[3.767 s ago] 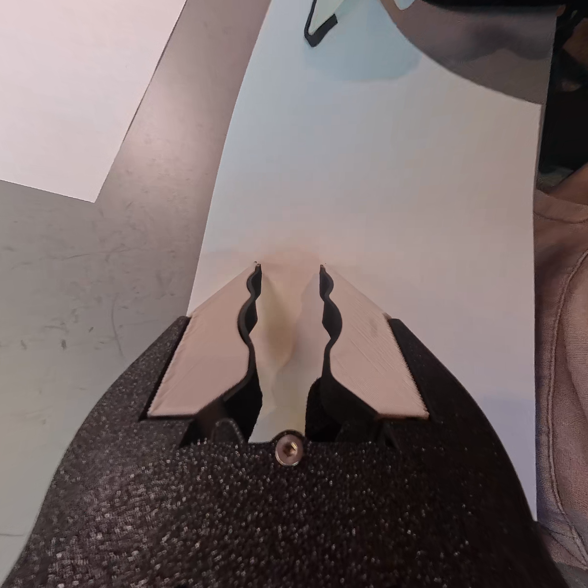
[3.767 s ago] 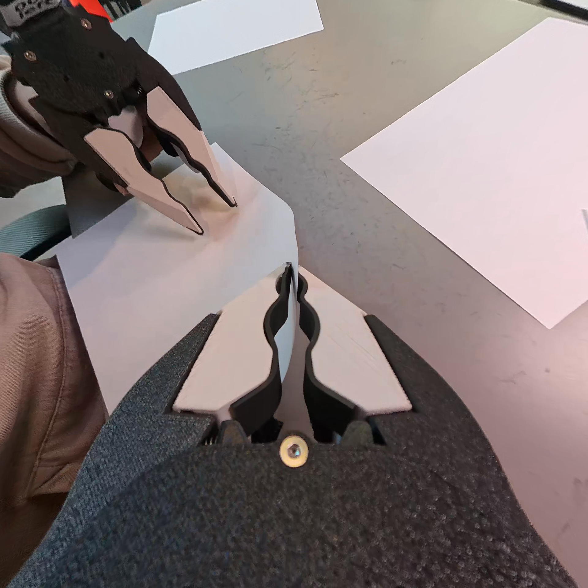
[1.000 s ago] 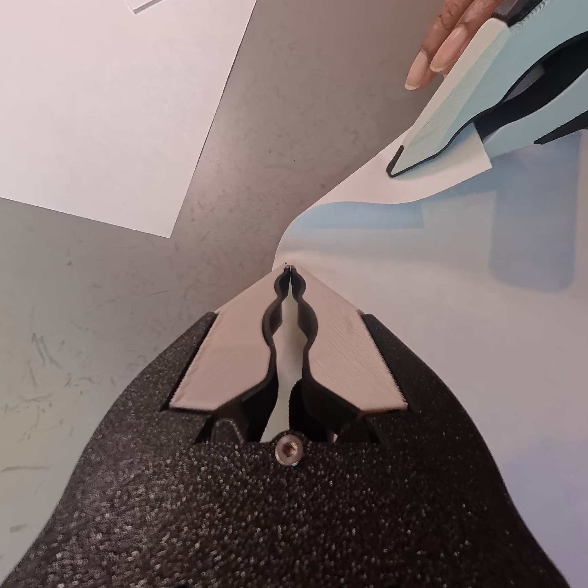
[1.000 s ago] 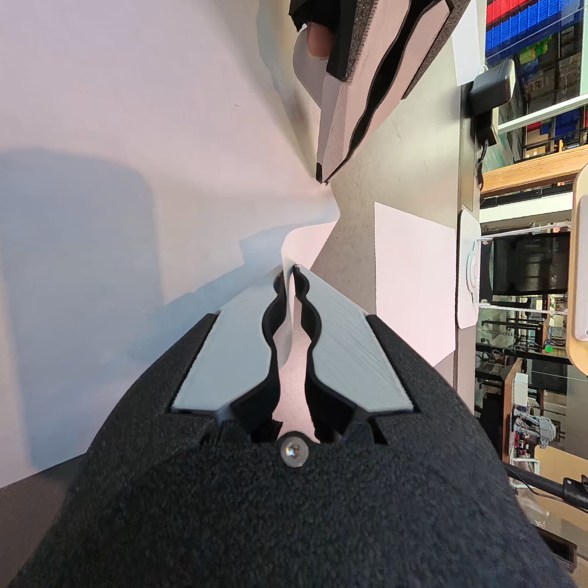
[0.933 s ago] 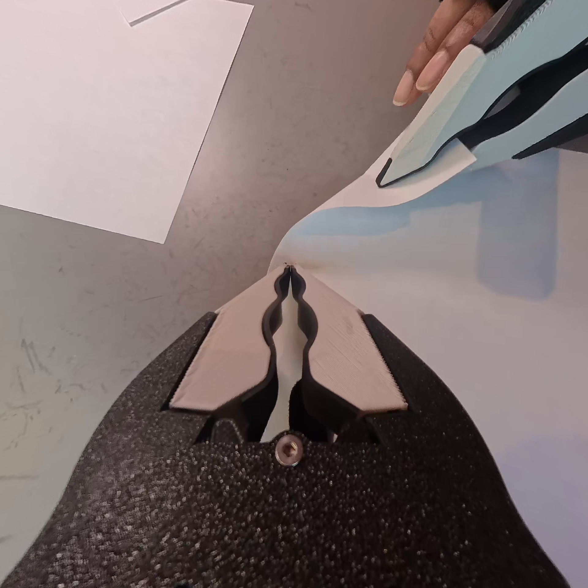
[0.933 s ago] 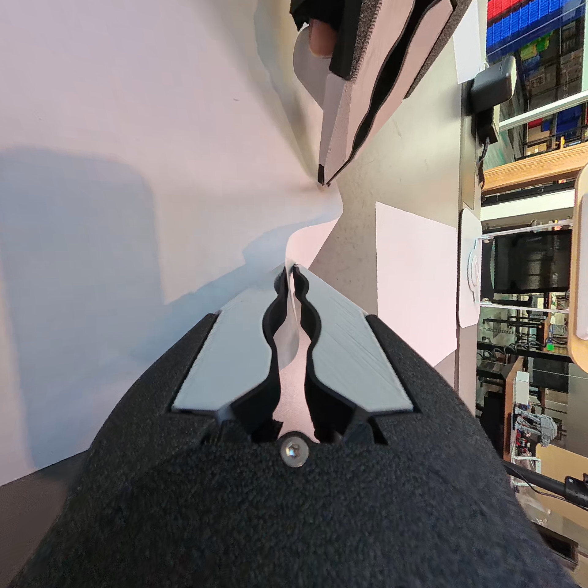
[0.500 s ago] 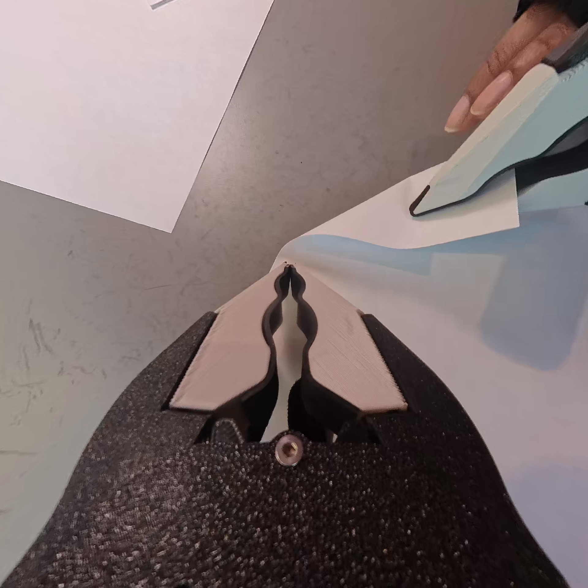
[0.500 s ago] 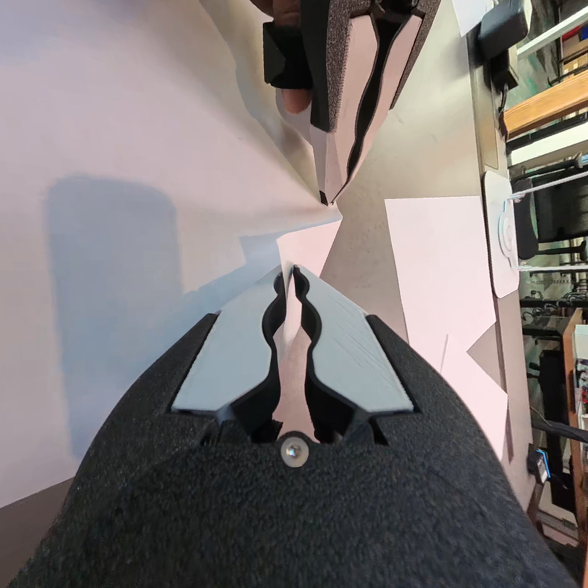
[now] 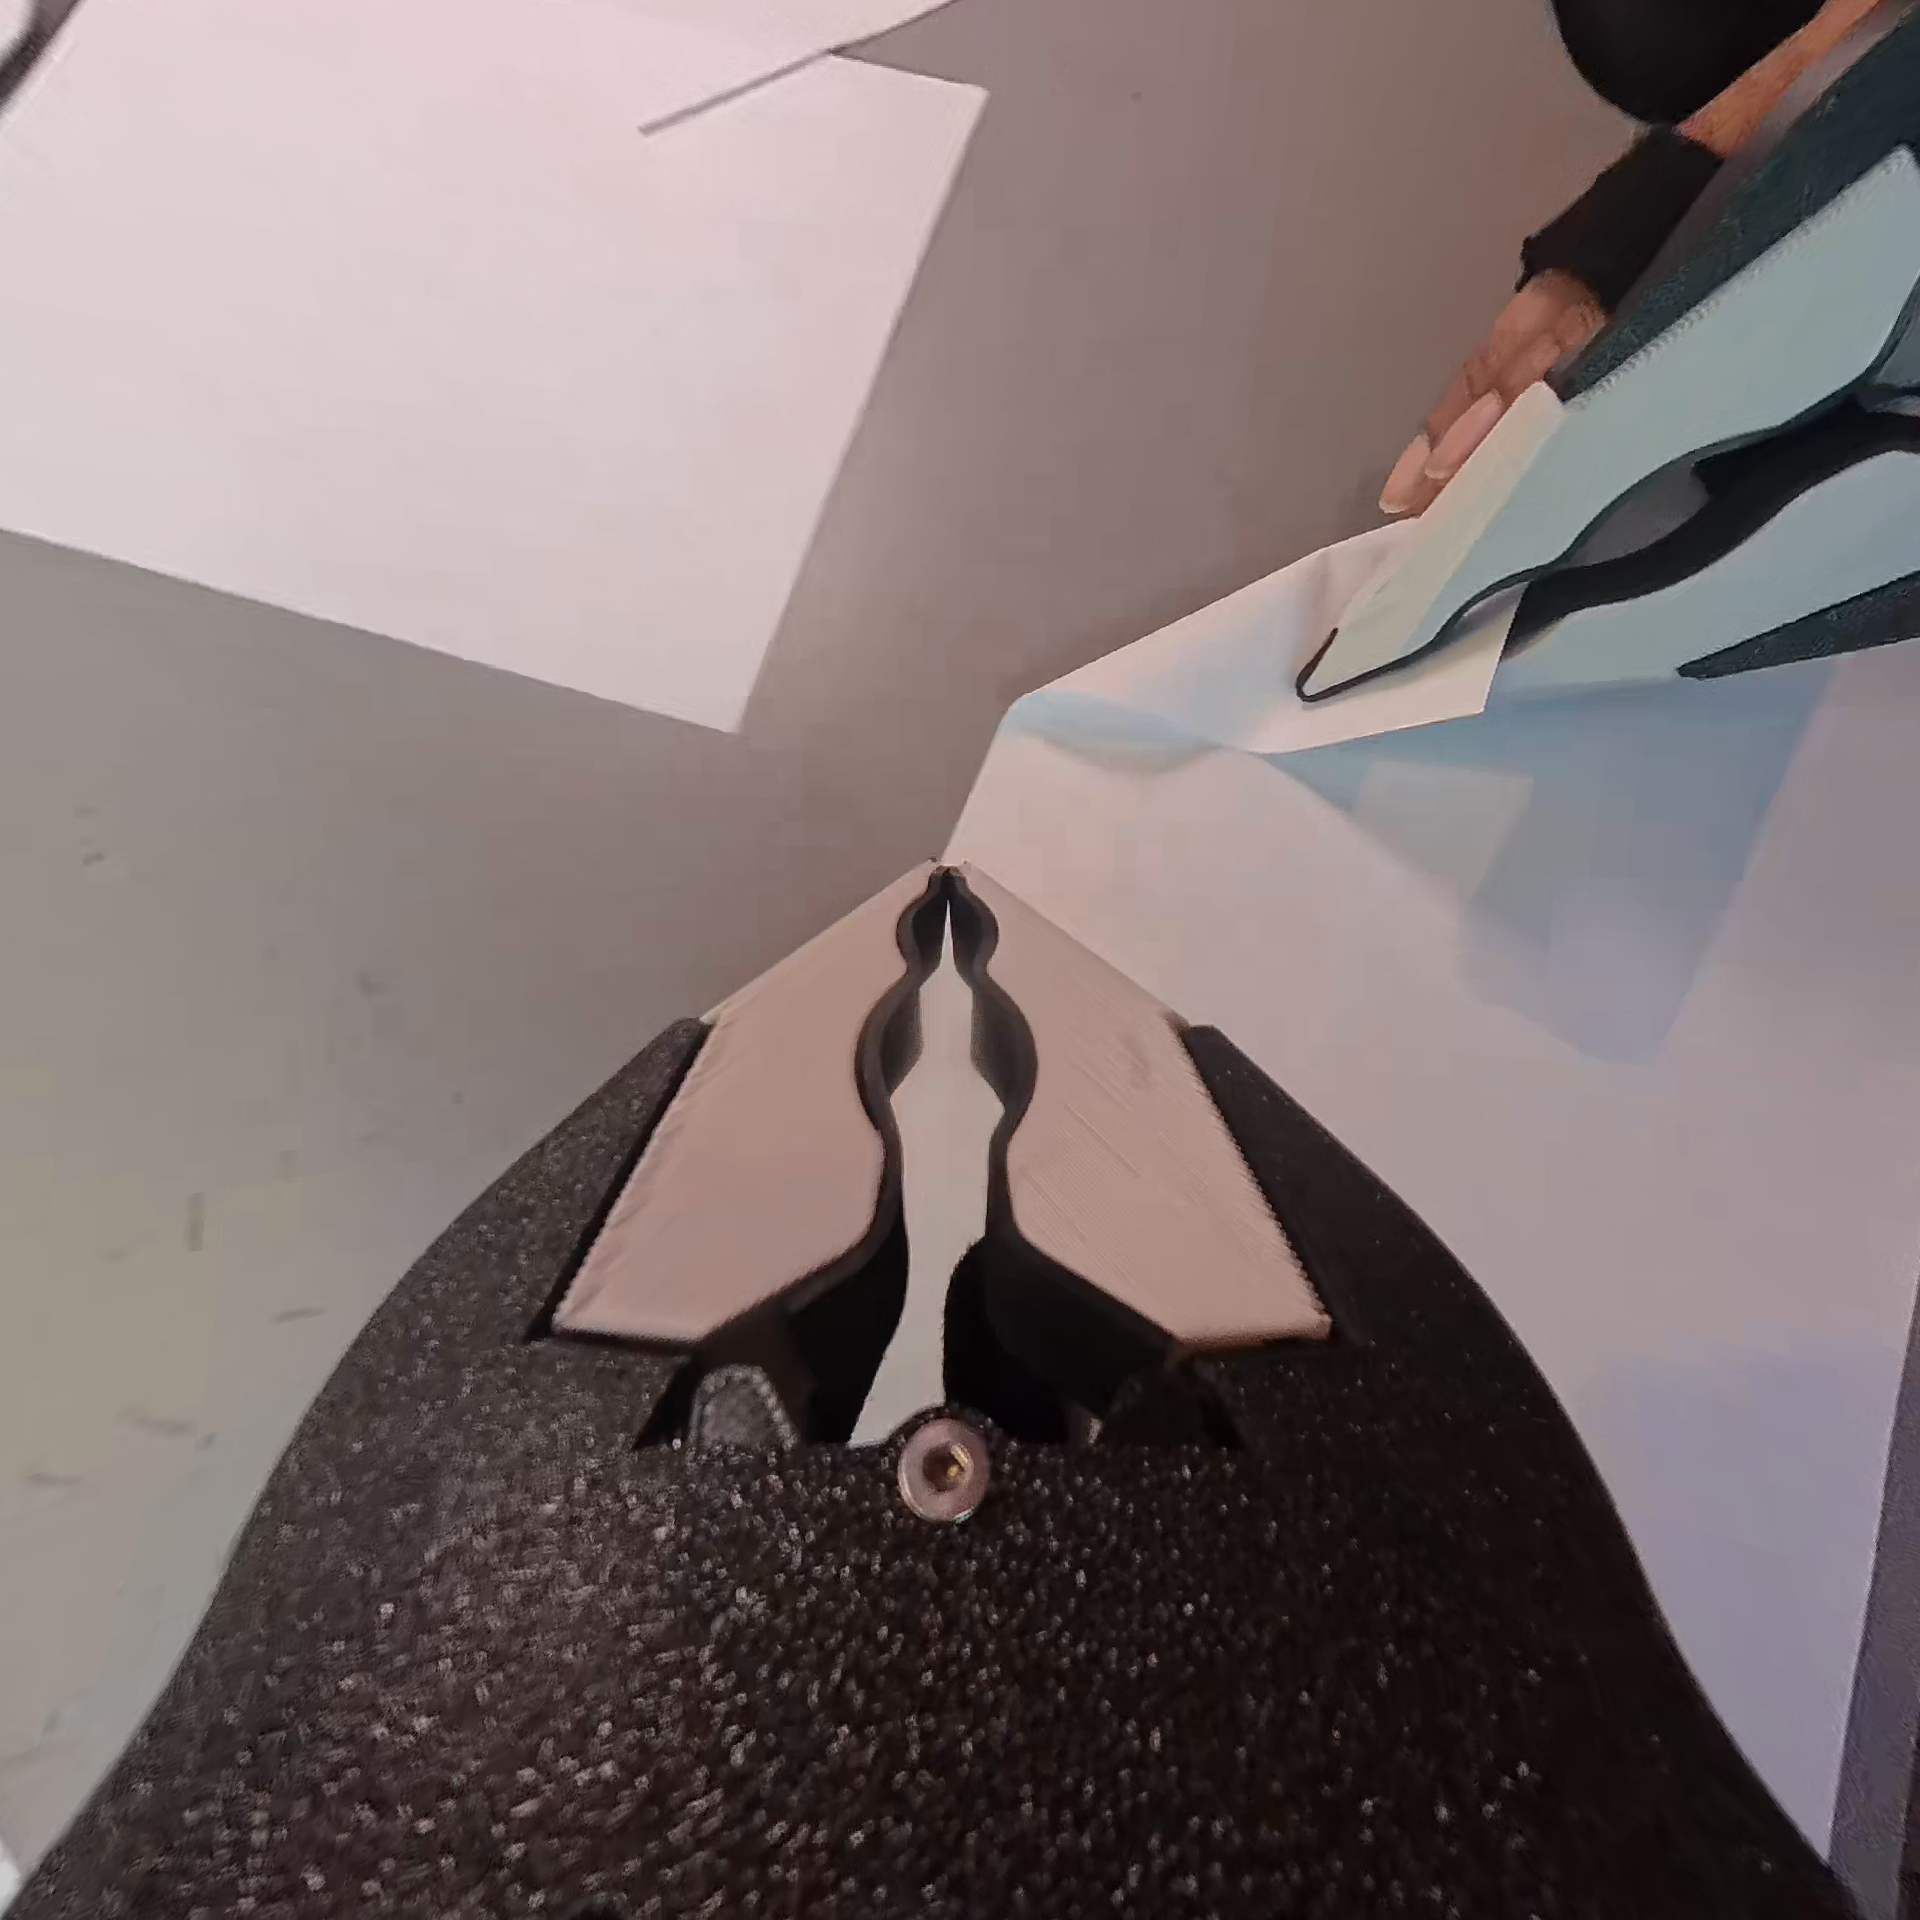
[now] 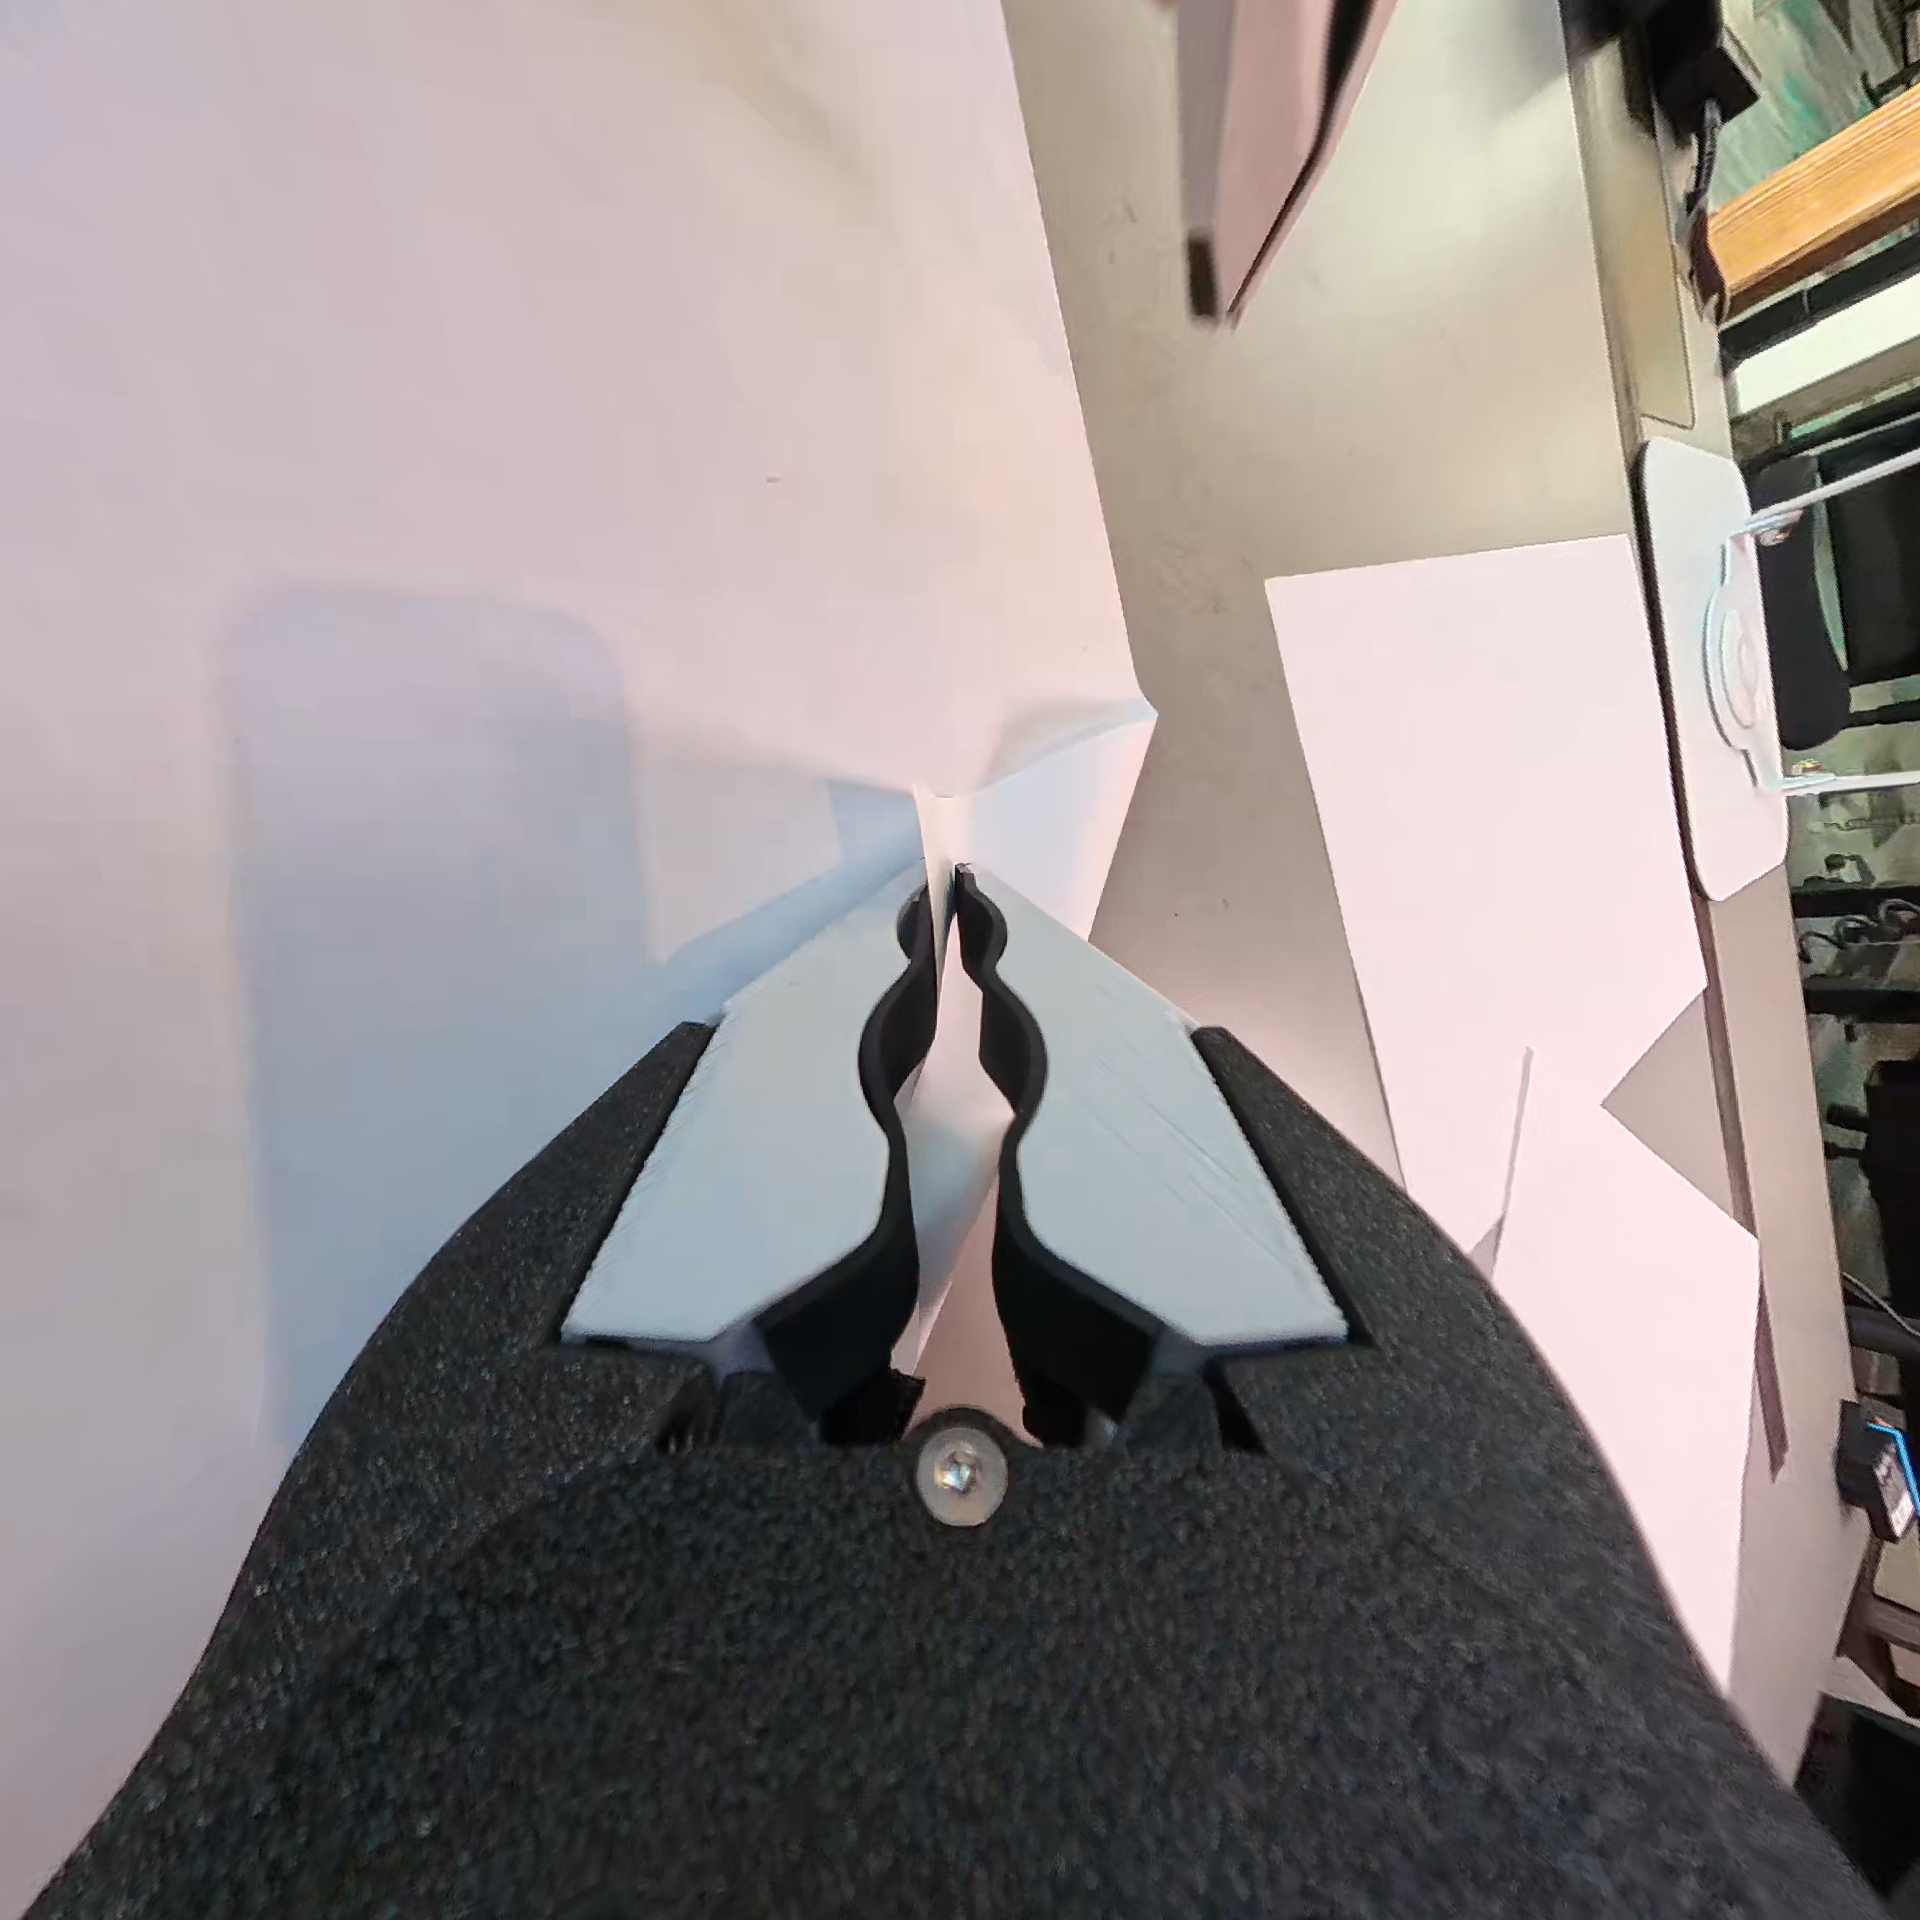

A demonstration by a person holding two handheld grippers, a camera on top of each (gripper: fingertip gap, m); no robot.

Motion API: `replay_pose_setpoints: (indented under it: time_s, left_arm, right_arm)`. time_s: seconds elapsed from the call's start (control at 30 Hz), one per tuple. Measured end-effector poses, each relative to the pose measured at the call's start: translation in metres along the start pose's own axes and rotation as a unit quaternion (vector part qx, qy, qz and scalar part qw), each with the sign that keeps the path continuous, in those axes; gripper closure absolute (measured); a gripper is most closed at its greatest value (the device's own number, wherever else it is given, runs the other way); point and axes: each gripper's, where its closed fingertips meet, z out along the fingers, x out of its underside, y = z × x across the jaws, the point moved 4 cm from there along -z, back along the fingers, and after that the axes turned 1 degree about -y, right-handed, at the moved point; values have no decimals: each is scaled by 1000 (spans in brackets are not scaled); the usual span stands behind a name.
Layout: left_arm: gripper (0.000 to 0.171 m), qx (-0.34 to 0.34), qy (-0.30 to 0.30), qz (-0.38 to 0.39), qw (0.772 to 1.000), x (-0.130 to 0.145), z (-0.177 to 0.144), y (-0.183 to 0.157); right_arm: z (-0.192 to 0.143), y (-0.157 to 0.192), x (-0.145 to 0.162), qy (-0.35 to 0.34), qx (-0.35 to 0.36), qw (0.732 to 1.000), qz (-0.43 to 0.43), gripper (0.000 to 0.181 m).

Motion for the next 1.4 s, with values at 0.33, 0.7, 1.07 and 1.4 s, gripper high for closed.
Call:
replay_pose_setpoints:
  time_s: [0.33,0.7,1.07,1.4]
  left_arm:
    - [171,90,22,-8,996,4,-8,12]
    - [171,96,74,9,993,-2,50,-6]
    - [171,80,67,-45,994,-1,50,-6]
    - [171,95,62,-90,989,-1,50,-5]
  right_arm:
    - [7,-20,12,-24,-28,995,-96,181]
    - [7,-27,16,-20,-23,994,-102,181]
    - [-2,-11,-14,-31,-3,997,-71,181]
    - [9,-4,-6,-13,-4,997,-72,181]
